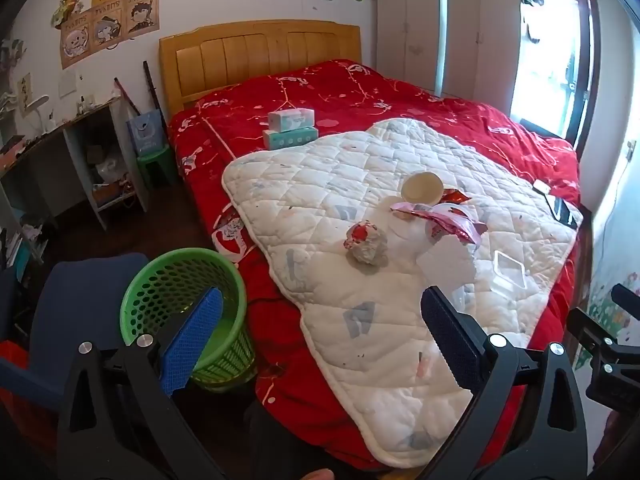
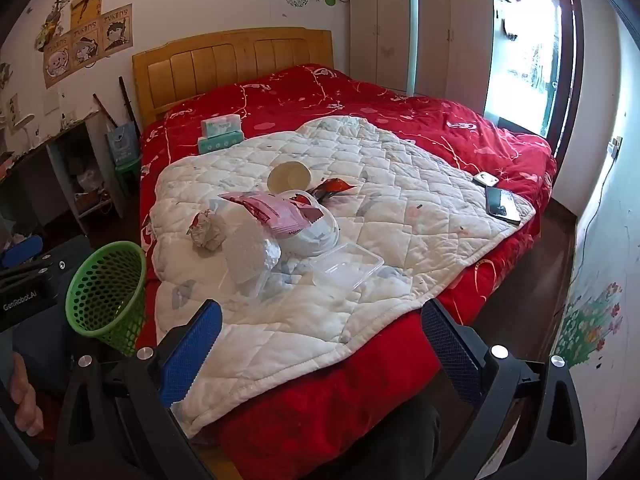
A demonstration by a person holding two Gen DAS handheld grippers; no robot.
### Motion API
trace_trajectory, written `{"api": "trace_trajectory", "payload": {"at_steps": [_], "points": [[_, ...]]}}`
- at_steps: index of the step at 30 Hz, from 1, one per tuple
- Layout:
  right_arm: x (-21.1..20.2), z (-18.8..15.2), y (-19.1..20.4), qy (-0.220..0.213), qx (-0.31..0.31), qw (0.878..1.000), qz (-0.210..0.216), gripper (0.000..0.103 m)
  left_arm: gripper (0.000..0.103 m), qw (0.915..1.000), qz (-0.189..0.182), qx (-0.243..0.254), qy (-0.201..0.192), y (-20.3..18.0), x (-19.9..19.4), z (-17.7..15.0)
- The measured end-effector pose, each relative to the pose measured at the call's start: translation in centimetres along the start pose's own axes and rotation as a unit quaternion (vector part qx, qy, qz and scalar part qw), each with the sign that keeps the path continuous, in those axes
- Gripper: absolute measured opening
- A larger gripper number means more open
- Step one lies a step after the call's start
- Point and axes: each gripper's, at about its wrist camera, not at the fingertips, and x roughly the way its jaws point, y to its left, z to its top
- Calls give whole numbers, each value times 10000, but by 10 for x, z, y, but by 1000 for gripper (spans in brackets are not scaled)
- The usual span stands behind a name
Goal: Collect trash
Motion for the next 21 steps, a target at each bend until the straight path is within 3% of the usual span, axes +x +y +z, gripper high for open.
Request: {"api": "trace_trajectory", "payload": {"at_steps": [2,21], "points": [[0,0,-1,36,24,10000,11,97,98,9998,-72,-80,-158,1,-2,0],[0,1,-2,4,33,10000,-3,97,98,9999,-38,-128,-52,0,-2,-1]]}}
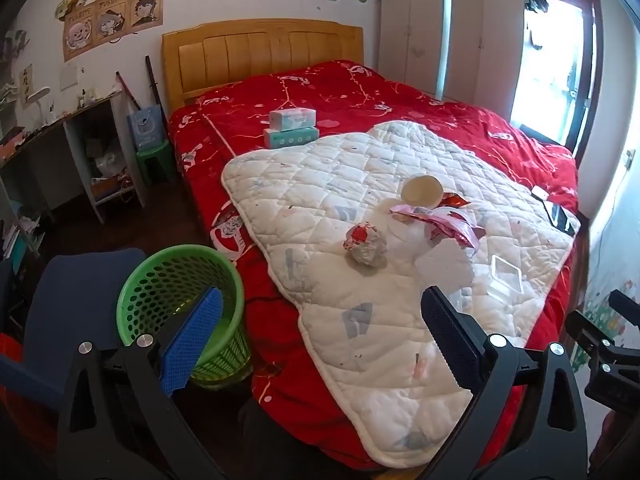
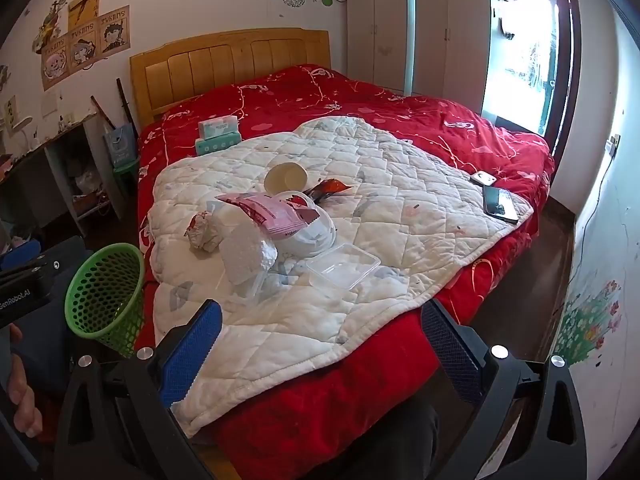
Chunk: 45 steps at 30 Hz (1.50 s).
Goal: Collect trash
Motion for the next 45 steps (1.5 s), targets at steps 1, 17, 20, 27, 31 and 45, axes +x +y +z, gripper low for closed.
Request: {"api": "trace_trajectory", "payload": {"at_steps": [1,17,20,27,31,45], "points": [[0,0,0,2,1,10000,2,97,98,10000,-23,-34,10,4,0,3],[0,0,-5,2,19,10000,6,97,98,9999,-19,-100,13,7,0,3],[-1,1,-4,-5,45,10000,-1,97,98,9999,-9,-99,10,6,2,3],[-1,2,-6,-4,57,10000,-2,97,98,9999,11,-142,31,8,1,3],[-1,1,-4,-9,49,10000,1,97,98,9999,31,-132,35,9,2,4],[2,1,-4,9,57,10000,17,97,98,9999,88,-92,99,6,9,3]]}}
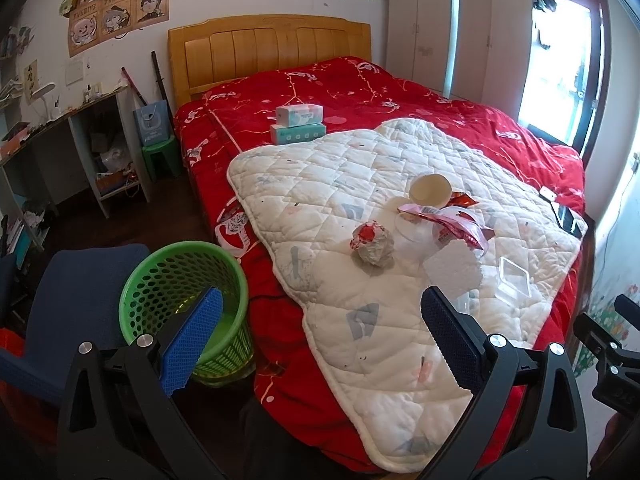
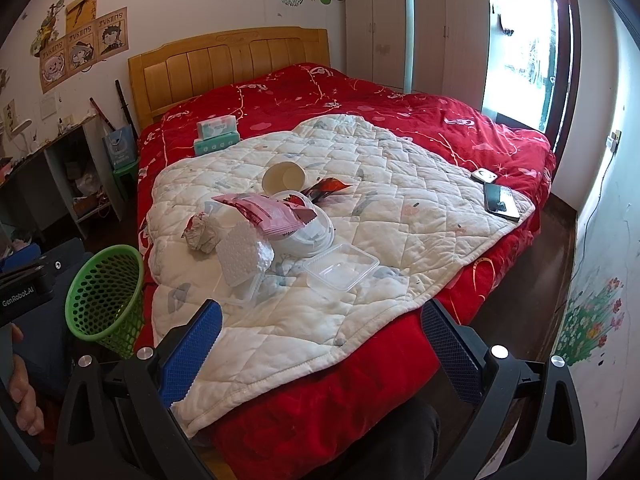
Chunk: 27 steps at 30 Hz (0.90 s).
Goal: Collect trash
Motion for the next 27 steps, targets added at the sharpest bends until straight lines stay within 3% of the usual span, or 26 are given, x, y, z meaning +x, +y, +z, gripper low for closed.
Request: {"api": "trace_trajectory", "payload": {"at_steps": [27], "points": [[36,14,-1,191,-246,9994,145,97,98,9994,-82,75,330,-7,38,13]]}}
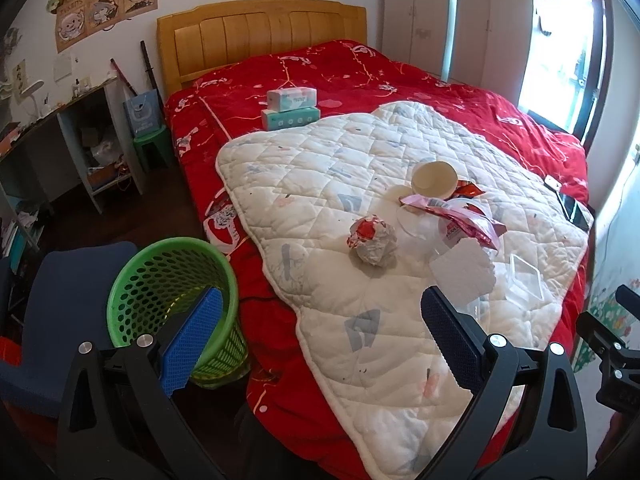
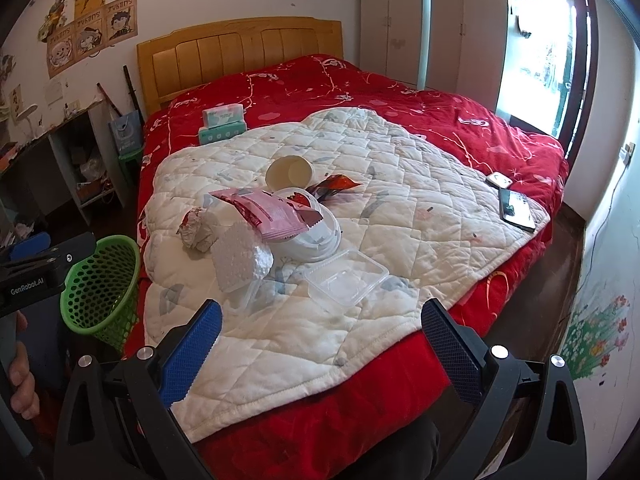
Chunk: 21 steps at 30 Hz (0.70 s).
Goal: Collect trash
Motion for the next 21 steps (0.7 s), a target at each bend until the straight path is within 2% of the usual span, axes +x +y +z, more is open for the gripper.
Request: {"api": "trace_trajectory", "payload": {"at_steps": [14,21], "points": [[27,19,-10,105,-180,9998,11,97,98,9996,-169,167,171,-9,29,16],[54,28,-24,311,-125,9994,30,97,98,9994,-195,131,244,-7,48,25]]}}
